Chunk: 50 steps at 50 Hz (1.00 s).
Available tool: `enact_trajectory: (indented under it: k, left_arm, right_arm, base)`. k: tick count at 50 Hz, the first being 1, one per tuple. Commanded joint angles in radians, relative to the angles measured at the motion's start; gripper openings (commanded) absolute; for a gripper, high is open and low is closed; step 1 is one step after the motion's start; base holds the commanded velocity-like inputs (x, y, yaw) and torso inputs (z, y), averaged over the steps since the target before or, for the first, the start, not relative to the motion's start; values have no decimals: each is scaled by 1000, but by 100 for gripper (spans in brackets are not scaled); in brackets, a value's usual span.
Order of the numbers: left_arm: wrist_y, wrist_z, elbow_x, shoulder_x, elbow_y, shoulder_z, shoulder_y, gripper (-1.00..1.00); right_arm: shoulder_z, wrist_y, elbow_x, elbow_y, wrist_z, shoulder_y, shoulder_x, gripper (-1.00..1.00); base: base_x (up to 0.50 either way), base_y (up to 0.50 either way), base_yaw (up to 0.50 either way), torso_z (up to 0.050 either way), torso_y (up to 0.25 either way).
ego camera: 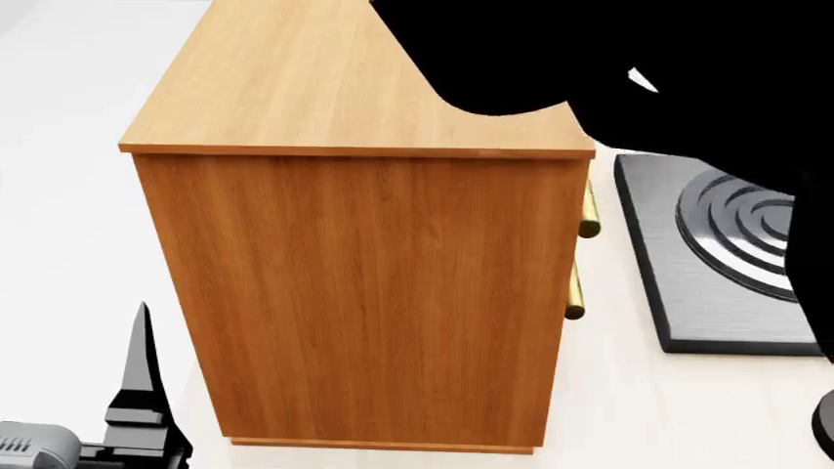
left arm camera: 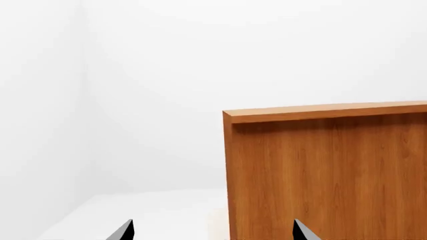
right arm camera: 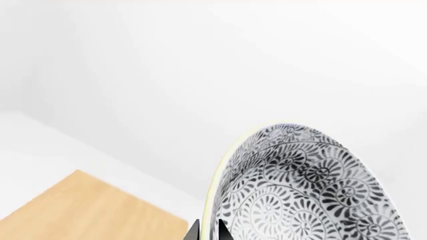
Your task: Put the bowl on the top of the cabinet.
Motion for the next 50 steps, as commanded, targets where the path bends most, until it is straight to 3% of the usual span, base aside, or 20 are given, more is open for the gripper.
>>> enact_trajectory:
  k: [1, 25, 50]
  left_arm:
    - [13, -1, 2, -1, -11, 3, 6, 100]
    - [26, -2, -11, -9, -16, -3, 11, 100]
    - [40, -2, -12, -11, -32, 3, 10, 100]
  right_arm:
    - [-20, -42, -62, 49, -24, 17, -54, -100]
    - [-69, -101, -50, -1, 6, -101, -155, -100]
    - [-155, -177, -112, -17, -45, -220, -148, -100]
  base:
    - [0, 0, 0, 0, 0]
    - [0, 0, 0, 0, 1]
    - [0, 0, 0, 0, 0]
